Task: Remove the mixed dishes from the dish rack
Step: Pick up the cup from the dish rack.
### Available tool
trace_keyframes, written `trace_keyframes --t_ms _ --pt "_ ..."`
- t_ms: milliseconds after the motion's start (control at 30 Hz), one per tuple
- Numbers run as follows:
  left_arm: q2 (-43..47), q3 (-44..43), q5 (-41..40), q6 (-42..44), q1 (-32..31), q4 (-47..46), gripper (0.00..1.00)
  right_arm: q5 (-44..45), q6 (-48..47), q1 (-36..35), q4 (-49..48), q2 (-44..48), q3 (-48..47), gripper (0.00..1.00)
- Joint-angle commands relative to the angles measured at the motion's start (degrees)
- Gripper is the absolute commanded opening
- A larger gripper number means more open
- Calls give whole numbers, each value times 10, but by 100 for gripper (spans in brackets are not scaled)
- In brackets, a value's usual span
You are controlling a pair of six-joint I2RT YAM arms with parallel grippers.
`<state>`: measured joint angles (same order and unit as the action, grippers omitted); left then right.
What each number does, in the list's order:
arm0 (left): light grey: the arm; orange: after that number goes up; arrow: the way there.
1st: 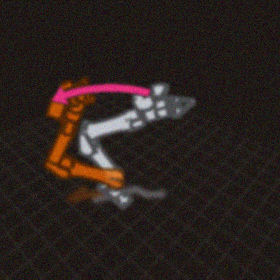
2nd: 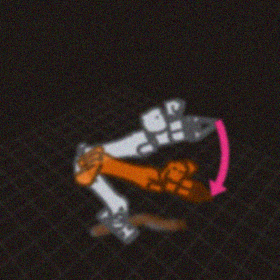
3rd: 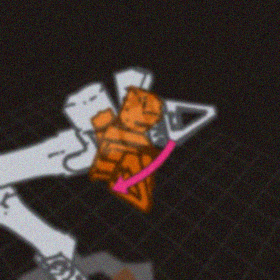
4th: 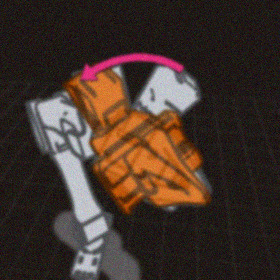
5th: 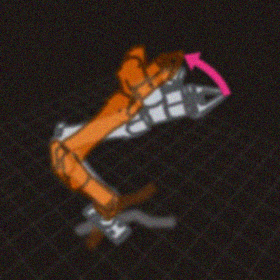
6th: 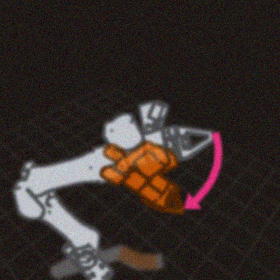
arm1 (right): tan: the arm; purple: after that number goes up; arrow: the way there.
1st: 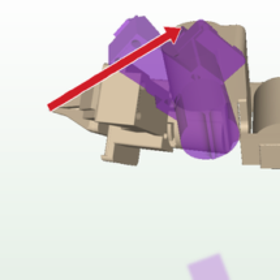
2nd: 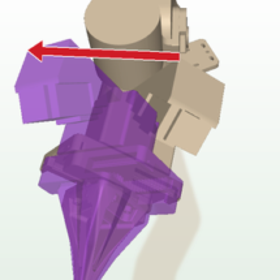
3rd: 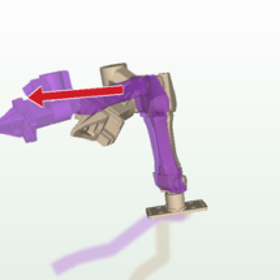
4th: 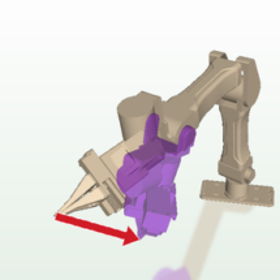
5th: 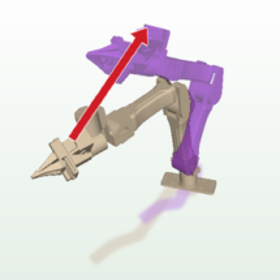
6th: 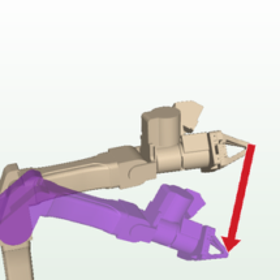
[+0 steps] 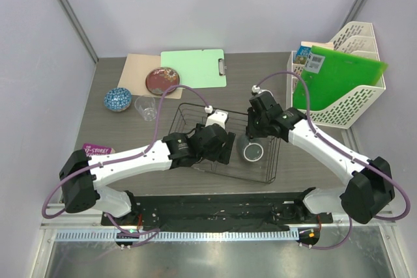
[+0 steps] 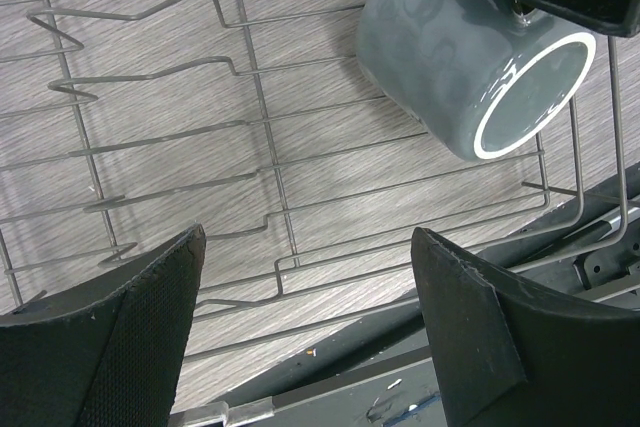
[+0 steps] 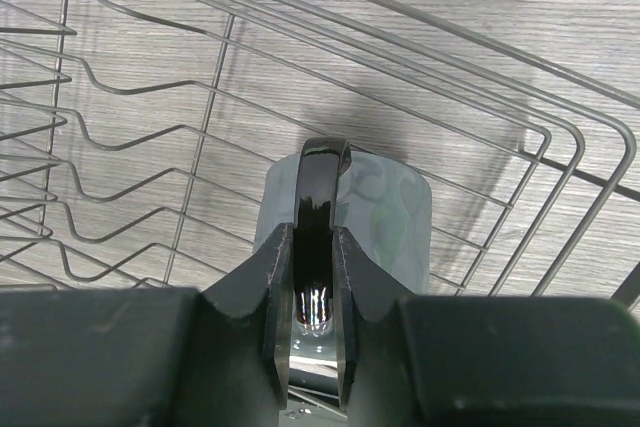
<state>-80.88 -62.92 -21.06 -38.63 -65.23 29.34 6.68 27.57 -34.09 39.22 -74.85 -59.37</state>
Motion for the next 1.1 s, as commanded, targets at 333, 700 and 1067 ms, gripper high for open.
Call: trace_keyframes --t_ms 333,700,1067 --pt "24 -4 -27 -26 3 -17 82 -41 -5 -4 -20 85 -58 1" --pt "147 69 14 -95 100 -110 85 -127 -27 -4 -75 180 -4 1" --pt "234 231 398 -144 238 -484 89 -178 8 -4 -177 287 62 1"
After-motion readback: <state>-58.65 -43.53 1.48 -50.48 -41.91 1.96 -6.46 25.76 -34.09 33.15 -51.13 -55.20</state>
